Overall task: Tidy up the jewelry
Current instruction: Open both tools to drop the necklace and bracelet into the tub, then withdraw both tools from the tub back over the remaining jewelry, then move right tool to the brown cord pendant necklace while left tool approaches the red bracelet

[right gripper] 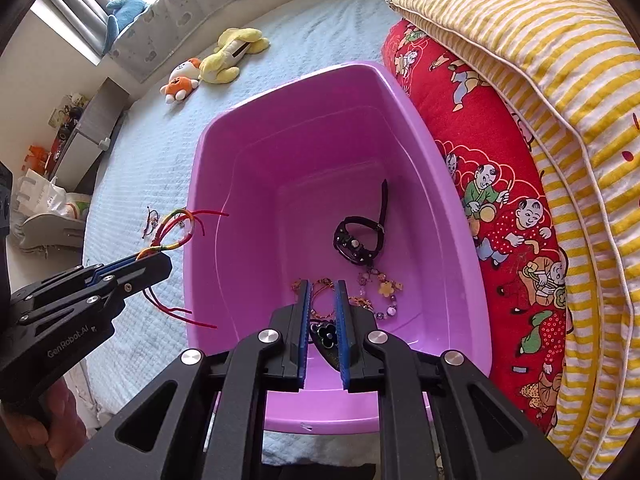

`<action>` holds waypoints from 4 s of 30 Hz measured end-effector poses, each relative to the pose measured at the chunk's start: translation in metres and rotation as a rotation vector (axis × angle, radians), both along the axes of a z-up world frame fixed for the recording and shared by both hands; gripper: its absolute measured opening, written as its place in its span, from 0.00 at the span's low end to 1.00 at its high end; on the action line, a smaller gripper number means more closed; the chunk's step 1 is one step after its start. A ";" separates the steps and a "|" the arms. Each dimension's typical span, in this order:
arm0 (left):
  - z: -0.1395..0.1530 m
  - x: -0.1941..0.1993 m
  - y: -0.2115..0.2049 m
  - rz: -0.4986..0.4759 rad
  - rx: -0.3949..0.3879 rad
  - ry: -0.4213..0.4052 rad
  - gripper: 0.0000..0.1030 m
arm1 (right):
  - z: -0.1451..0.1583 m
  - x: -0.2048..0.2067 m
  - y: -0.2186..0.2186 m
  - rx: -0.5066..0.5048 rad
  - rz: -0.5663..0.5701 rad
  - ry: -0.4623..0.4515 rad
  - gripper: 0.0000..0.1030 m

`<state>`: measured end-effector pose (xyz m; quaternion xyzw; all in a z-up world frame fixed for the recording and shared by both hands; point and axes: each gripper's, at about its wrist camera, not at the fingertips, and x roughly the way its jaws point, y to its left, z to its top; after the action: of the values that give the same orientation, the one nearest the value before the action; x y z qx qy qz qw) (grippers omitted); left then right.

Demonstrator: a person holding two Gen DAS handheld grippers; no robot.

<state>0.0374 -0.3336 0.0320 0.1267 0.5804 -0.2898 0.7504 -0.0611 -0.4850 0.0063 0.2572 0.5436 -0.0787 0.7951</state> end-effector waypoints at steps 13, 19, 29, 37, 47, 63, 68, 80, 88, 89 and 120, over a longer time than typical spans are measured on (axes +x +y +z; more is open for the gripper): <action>0.013 0.003 0.014 0.051 -0.012 -0.036 0.73 | 0.014 -0.003 -0.010 -0.016 -0.028 0.006 0.45; 0.019 -0.002 0.018 0.046 -0.011 -0.058 0.73 | 0.017 -0.009 -0.001 -0.006 -0.009 0.011 0.46; 0.037 -0.013 0.027 0.040 -0.028 -0.090 0.73 | 0.026 -0.025 0.016 0.002 0.020 0.010 0.48; 0.037 -0.026 0.046 0.063 -0.018 -0.087 0.73 | 0.032 -0.041 0.028 0.014 0.046 0.000 0.51; 0.033 -0.039 0.107 0.220 0.017 -0.089 0.75 | 0.024 -0.041 0.063 0.057 0.171 0.005 0.51; 0.031 -0.025 0.273 0.498 0.012 -0.082 0.80 | 0.036 0.010 0.184 0.038 0.362 -0.033 0.54; 0.020 -0.006 0.343 0.512 -0.016 -0.076 0.80 | 0.040 0.034 0.226 -0.003 0.298 -0.035 0.55; 0.004 0.056 0.487 0.367 0.014 -0.140 0.81 | 0.037 0.082 0.359 -0.059 0.104 -0.042 0.55; -0.022 0.090 0.528 0.347 -0.012 -0.135 0.83 | 0.007 0.113 0.410 -0.068 0.078 -0.043 0.59; -0.029 0.094 0.529 0.346 -0.018 -0.135 0.84 | 0.001 0.116 0.412 -0.077 0.077 -0.048 0.61; -0.231 0.244 0.387 0.224 -0.120 -0.319 0.86 | -0.215 0.263 0.343 -0.337 0.001 -0.200 0.64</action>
<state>0.2814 0.0534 -0.1987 0.0607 0.4464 -0.2151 0.8665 0.2024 -0.1418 -0.2085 0.1267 0.4414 -0.1420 0.8769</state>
